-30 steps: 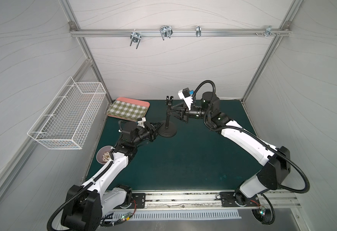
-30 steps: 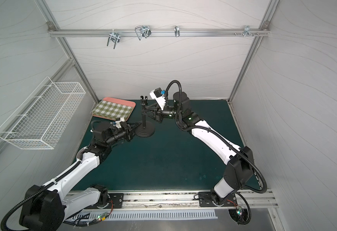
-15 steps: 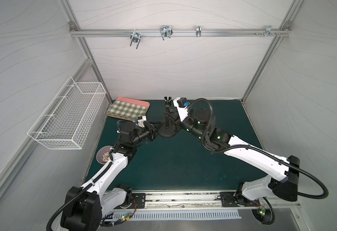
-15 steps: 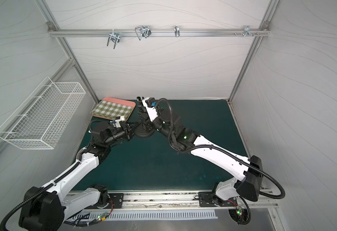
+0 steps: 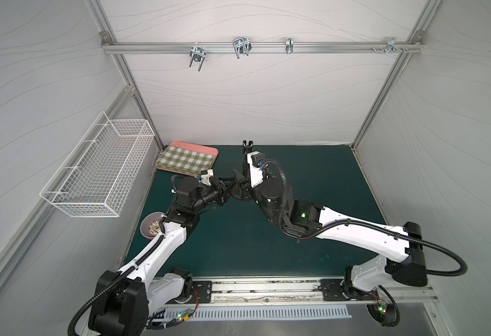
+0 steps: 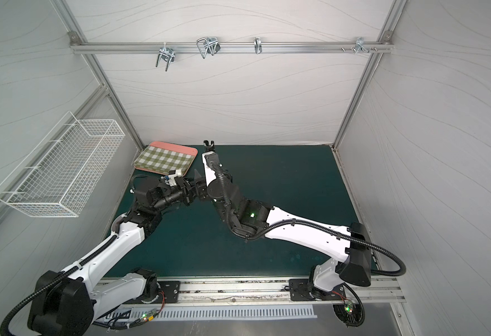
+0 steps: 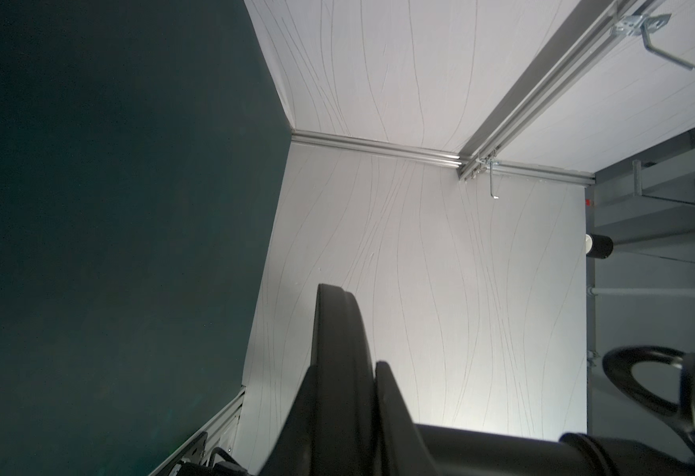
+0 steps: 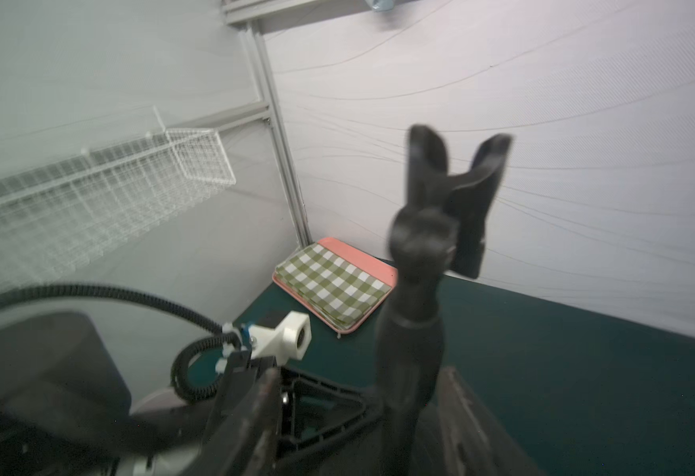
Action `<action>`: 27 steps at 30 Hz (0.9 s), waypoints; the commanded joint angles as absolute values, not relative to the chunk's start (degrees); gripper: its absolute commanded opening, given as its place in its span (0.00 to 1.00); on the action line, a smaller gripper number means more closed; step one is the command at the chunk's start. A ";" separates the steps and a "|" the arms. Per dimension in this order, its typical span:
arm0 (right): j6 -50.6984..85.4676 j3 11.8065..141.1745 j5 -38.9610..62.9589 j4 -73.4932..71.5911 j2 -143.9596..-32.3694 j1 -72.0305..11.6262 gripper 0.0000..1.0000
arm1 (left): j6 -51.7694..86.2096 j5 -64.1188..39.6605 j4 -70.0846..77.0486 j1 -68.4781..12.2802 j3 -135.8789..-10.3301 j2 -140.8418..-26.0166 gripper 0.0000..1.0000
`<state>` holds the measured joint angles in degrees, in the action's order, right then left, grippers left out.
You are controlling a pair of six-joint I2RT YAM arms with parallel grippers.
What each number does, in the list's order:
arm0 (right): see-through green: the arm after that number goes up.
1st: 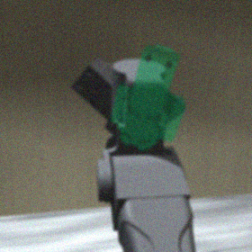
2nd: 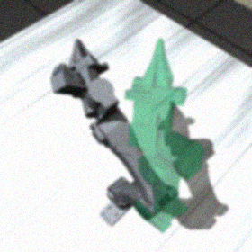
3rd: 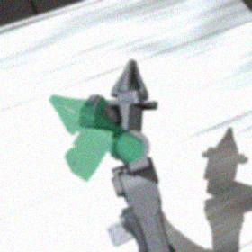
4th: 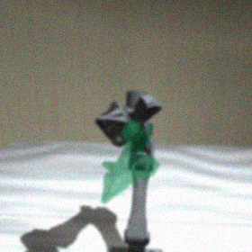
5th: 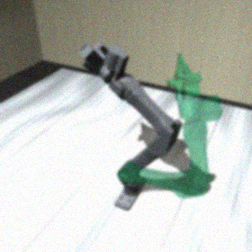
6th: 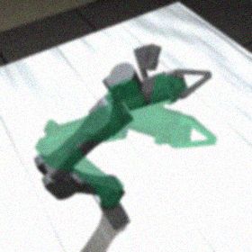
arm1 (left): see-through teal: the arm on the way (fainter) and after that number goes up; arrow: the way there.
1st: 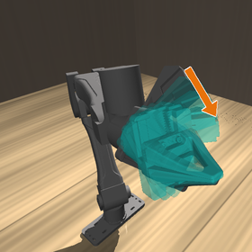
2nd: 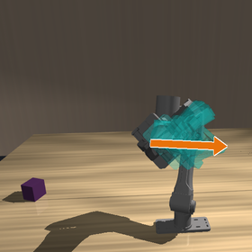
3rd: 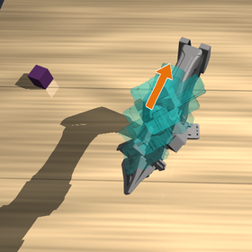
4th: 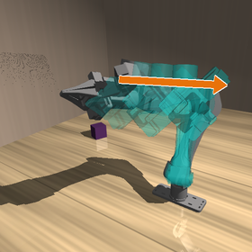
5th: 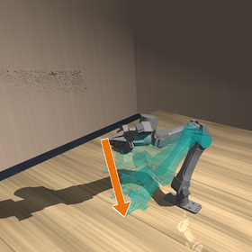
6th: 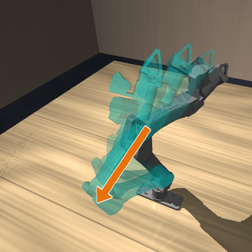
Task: Assemble a microphone stand
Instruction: Screw the microphone stand pole into the microphone stand base.
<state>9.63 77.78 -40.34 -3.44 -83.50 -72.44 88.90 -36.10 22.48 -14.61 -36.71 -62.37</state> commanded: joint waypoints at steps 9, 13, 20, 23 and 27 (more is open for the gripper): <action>6.48 70.25 19.83 -3.51 -74.01 -47.57 0.76 | 91.57 -35.88 28.76 -14.59 -39.28 -61.88 0.00; 7.48 73.99 32.08 -5.36 -78.50 -42.46 0.69 | 91.57 -35.86 28.52 -14.53 -39.29 -61.76 0.00; 7.08 80.23 40.09 -6.10 -84.84 -41.40 0.65 | 91.24 -35.90 27.95 -14.51 -39.60 -61.61 0.00; 7.73 81.93 40.46 -6.79 -86.72 -41.42 0.62 | 91.24 -35.86 27.80 -14.51 -39.64 -61.52 0.00; 8.86 83.03 40.91 -9.01 -88.51 -41.45 0.58 | 91.13 -35.95 27.60 -14.50 -39.81 -61.57 0.00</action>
